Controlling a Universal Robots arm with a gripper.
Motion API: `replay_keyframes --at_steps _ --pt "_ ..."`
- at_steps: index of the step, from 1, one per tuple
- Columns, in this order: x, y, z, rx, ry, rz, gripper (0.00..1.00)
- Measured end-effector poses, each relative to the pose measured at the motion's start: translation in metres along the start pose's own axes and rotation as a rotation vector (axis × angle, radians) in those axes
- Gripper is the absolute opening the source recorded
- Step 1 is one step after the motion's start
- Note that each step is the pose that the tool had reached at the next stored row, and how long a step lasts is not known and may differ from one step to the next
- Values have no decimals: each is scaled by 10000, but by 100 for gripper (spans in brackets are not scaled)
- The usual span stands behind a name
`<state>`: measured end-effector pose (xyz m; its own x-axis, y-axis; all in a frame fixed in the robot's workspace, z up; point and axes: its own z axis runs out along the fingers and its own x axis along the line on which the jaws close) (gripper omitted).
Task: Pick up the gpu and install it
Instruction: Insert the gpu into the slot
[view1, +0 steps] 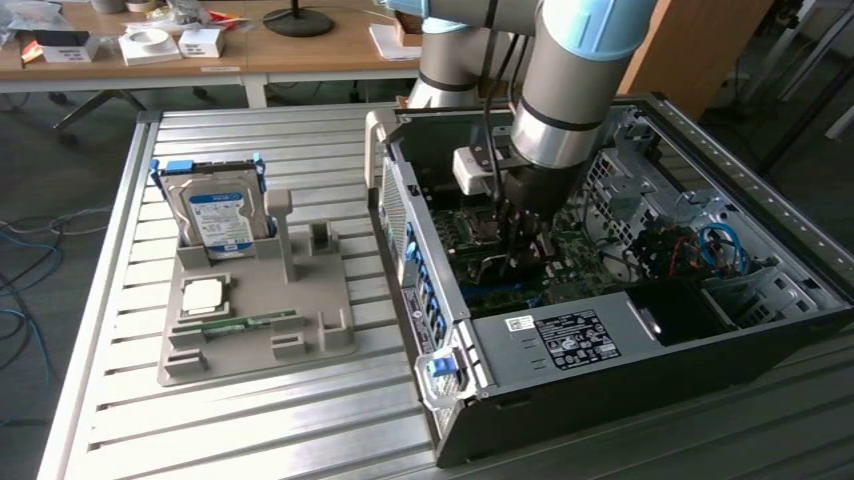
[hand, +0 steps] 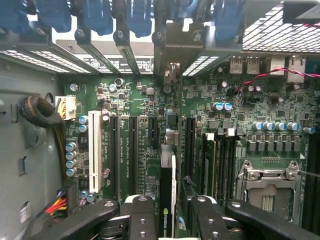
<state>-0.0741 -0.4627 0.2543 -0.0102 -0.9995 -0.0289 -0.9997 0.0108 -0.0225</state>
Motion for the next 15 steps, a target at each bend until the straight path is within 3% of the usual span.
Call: replay_keyframes --at_steps 15 --pt "-10 -17 -338 -1 0 -1 33"
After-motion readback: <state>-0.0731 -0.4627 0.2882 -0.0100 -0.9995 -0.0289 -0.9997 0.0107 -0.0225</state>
